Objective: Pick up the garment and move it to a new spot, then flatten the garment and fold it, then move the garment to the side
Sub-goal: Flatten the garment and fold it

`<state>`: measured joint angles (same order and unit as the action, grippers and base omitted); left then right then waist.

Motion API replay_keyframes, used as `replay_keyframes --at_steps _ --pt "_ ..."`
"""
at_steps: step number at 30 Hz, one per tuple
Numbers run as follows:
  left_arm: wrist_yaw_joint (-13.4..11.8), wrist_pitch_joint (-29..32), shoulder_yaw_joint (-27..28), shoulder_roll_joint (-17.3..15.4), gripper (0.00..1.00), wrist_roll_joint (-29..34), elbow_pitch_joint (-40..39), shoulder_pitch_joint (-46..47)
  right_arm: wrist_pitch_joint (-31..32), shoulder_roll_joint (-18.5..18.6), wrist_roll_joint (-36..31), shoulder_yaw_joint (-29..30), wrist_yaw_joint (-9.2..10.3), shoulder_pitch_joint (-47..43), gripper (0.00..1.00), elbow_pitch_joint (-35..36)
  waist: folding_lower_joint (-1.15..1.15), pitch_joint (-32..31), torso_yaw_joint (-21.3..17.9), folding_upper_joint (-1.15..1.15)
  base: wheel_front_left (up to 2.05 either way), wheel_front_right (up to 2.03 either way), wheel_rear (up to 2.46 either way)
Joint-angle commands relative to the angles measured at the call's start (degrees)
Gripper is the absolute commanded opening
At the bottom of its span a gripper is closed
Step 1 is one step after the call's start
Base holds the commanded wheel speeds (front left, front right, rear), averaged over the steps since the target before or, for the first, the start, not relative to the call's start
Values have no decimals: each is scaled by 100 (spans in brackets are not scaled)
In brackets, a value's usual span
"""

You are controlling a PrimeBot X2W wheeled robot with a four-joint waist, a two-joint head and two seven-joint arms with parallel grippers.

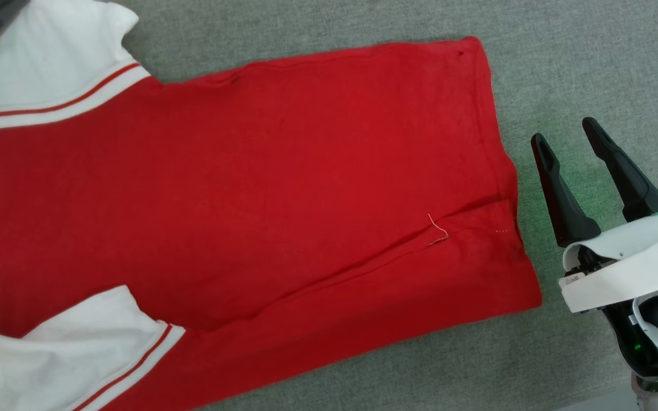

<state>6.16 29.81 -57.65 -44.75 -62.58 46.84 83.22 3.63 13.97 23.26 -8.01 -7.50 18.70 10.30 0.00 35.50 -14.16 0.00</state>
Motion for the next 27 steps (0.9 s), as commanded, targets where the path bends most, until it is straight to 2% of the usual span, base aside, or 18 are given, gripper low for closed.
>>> replay_keyframes --at_steps 1,5,12,19,27 --pt "22 199 -110 120 0 -86 189 -259 50 24 57 -16 2 85 100 29 0 14 -6 0 0 0 0" --pt "7 632 -160 291 0 -233 466 -310 533 33 328 -15 2 180 100 117 0 -4 40 0 0 0 0" --pt "65 807 -220 541 0 -303 591 -246 2158 78 484 106 2 877 100 106 0 -33 208 0 0 0 0" --pt "99 689 -224 790 0 -326 668 -83 3675 82 419 -38 1 1881 100 -635 0 1 429 0 0 0 0" --pt "124 566 -233 965 0 -342 773 68 4526 72 640 -426 1 2813 100 -1802 0 48 613 0 0 0 0"
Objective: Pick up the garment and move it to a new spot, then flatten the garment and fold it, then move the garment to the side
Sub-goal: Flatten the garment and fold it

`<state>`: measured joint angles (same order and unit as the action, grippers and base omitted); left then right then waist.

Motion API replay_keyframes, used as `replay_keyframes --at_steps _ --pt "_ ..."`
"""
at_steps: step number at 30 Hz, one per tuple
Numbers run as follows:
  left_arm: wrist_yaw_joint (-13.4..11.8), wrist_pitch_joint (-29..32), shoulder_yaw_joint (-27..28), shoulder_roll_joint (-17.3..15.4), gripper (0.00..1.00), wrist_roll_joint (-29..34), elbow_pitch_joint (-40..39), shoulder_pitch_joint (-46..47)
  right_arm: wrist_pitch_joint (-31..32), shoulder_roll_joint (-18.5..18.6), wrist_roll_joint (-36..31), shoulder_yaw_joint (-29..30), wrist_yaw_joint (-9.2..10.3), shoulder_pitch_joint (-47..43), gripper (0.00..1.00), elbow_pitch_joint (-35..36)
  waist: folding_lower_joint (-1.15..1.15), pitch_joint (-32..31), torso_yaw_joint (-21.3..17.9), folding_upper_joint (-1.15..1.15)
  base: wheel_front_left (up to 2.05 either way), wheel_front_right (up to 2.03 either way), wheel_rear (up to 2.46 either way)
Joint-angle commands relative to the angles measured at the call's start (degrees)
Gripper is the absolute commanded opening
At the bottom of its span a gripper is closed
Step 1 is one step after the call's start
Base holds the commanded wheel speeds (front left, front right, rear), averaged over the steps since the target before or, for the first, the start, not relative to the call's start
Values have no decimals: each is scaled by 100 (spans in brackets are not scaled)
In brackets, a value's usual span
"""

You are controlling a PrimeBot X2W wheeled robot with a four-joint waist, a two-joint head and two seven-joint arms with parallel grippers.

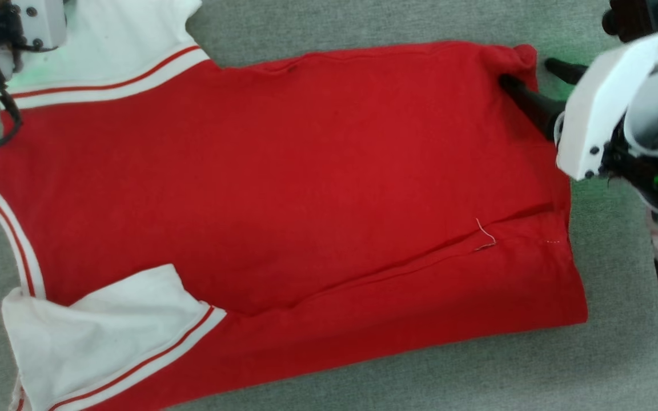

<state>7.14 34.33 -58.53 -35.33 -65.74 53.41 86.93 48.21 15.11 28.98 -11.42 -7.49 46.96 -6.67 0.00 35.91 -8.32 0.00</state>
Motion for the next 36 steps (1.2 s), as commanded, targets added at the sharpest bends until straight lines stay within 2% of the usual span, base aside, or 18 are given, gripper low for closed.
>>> replay_keyframes --at_steps 1,2,4,10,17,29,32,36 --pt "30 94 -148 35 0 -28 130 -299 189 -37 101 -175 -1 52 100 -226 0 4 44 0 0 0 0" --pt "34 83 -152 47 0 -34 138 -298 309 -25 124 -261 -2 109 84 -339 0 1 58 0 0 0 0" --pt "27 31 -156 66 0 -45 154 -297 461 -1 193 -410 -2 233 0 -505 0 -6 83 0 0 0 0" --pt "34 -304 -95 133 0 -122 103 -307 476 162 250 -465 -1 501 0 -804 0 -108 221 0 0 0 0" --pt "38 -625 39 14 0 -454 -294 -273 60 392 340 -309 1 423 0 -823 0 -486 458 0 0 0 0" --pt "33 -378 -93 -350 0 -781 -1173 -725 -286 974 621 -143 1 -428 0 -374 0 -1429 1075 0 0 0 0" --pt "-97 -321 -138 -518 0 -803 -1617 -980 -239 1087 717 -77 1 -784 0 -168 0 -1655 1185 0 0 0 0" --pt "-450 -202 -190 -883 0 -930 -2512 -1456 -135 1236 828 11 1 -1304 0 156 0 -1885 1286 0 0 0 0"
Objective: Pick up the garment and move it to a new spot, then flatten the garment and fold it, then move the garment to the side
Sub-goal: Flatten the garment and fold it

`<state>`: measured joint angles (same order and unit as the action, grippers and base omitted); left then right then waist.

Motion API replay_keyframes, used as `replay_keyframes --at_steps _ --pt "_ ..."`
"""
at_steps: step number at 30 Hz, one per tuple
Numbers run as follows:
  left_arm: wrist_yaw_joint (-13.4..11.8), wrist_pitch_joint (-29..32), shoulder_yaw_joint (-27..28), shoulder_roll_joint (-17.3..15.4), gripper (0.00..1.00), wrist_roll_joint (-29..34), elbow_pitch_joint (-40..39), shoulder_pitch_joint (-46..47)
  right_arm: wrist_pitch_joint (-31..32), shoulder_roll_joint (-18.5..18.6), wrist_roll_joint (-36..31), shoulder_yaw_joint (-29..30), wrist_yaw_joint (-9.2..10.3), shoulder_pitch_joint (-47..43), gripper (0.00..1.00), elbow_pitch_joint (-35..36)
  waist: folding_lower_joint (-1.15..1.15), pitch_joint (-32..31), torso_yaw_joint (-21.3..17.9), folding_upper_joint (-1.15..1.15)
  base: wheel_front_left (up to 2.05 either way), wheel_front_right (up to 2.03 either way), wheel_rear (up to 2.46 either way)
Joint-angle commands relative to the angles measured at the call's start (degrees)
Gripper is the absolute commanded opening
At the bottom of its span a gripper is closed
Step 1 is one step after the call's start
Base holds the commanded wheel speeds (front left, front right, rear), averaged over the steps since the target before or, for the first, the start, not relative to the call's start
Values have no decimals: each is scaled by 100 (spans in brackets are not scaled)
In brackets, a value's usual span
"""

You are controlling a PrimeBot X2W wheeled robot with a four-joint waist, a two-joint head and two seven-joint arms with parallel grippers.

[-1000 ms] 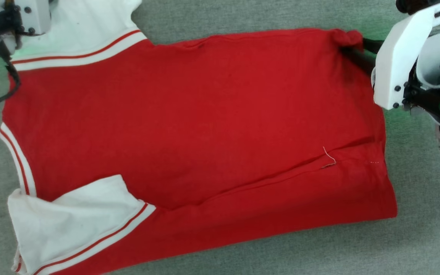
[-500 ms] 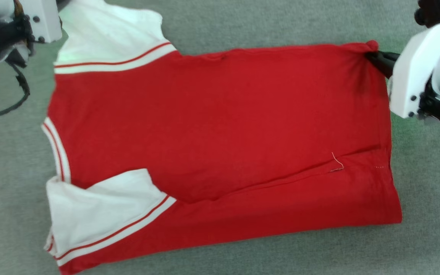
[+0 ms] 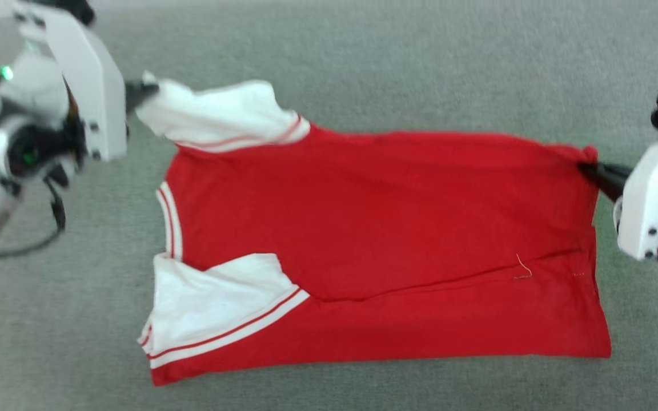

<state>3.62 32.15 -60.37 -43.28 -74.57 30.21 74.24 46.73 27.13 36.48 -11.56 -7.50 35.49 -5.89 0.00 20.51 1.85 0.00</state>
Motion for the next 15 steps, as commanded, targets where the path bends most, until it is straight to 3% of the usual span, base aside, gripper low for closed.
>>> replay_keyframes --at_steps 1,10,15 --pt "-204 33 3 -171 0 -143 -442 -347 46 65 76 61 2 -295 0 156 0 -389 287 0 0 0 0" --pt "-1260 -129 -179 -1064 0 -642 -2758 -1902 459 61 114 419 2 -1488 0 680 0 -546 329 0 0 0 0" --pt "-1422 -297 -314 -1105 0 -770 -3071 -2395 623 -23 54 511 2 -1761 0 714 0 -521 319 0 0 0 0"
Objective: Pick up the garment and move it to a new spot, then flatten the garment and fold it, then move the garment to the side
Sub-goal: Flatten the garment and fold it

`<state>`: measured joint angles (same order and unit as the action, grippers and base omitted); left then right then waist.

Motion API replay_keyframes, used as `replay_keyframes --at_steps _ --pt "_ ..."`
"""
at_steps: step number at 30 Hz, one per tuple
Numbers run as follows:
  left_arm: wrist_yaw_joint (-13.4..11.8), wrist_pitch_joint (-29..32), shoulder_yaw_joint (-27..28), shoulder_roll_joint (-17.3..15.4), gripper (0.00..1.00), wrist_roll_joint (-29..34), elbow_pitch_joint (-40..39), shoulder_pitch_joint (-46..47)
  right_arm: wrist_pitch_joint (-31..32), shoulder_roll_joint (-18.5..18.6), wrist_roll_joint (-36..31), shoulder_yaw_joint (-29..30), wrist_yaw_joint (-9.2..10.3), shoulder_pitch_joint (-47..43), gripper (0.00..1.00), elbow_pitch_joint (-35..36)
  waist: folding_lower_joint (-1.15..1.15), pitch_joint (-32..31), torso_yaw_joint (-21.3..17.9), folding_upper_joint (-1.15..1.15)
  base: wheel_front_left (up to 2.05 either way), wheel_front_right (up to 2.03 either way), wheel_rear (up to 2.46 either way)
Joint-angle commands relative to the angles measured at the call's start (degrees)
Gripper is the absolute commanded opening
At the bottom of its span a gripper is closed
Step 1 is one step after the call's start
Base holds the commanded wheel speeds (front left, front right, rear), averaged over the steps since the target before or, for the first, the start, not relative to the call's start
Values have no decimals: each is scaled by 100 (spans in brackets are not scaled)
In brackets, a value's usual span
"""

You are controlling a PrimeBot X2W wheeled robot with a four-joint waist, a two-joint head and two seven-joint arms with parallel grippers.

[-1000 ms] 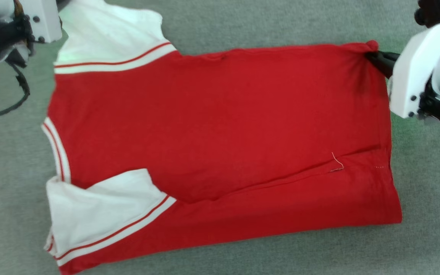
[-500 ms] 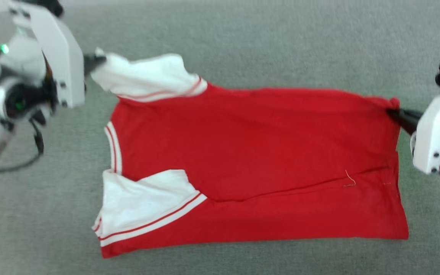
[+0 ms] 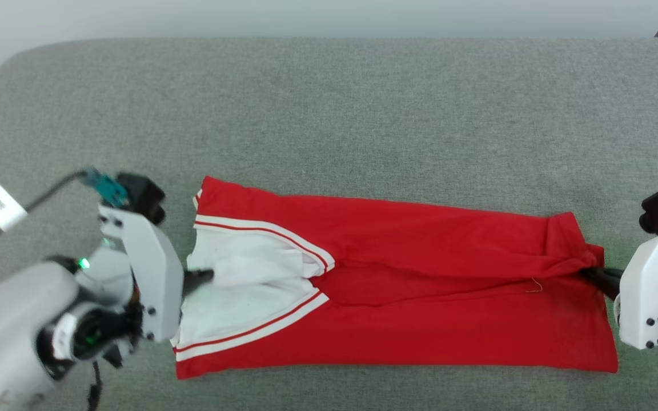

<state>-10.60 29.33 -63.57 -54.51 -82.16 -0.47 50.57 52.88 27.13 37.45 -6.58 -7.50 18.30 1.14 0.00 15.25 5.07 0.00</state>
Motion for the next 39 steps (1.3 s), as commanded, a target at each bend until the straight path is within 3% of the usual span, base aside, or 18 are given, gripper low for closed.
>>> replay_keyframes --at_steps 1,14,15,16,17,18,19,22,23,31,39 --pt "-2 -48 -35 50 0 -8 4 -112 32 -52 -65 39 2 -84 0 -17 0 12 -5 0 0 0 0" --pt "310 -267 -154 489 0 -87 792 -397 254 -338 -211 -65 1 117 0 -525 0 -7 -36 0 0 0 0" --pt "326 -270 -157 493 14 -56 811 -385 260 -342 -214 -65 2 122 0 -568 0 -24 -25 0 0 0 0" --pt "349 -301 -142 500 42 -62 825 -388 261 -359 -220 -59 2 140 0 -602 0 -46 -15 0 0 0 0" --pt "358 -327 -125 505 59 -68 837 -391 263 -372 -229 -51 1 151 0 -622 0 -66 -4 0 0 0 0" --pt "362 -337 -129 505 89 -61 848 -395 268 -375 -233 -44 1 151 5 -644 0 -92 13 0 0 0 0" --pt "363 -341 -128 506 100 -72 848 -409 257 -380 -214 -38 1 154 27 -658 0 -119 28 0 0 0 0" --pt "370 -428 -113 485 100 -44 849 -454 235 -379 -207 -40 1 131 87 -692 0 -224 67 0 0 0 0" --pt "379 -449 -108 484 100 -66 842 -482 230 -396 -195 -17 2 116 100 -705 0 -264 79 0 0 0 0" --pt "351 -1016 62 298 100 -29 681 -743 198 -508 -214 155 1 -108 100 -641 0 -684 145 0 0 0 0" --pt "370 -3019 437 80 100 479 512 -1368 -261 -759 -370 705 1 -628 100 -273 0 -1104 186 0 0 0 0"
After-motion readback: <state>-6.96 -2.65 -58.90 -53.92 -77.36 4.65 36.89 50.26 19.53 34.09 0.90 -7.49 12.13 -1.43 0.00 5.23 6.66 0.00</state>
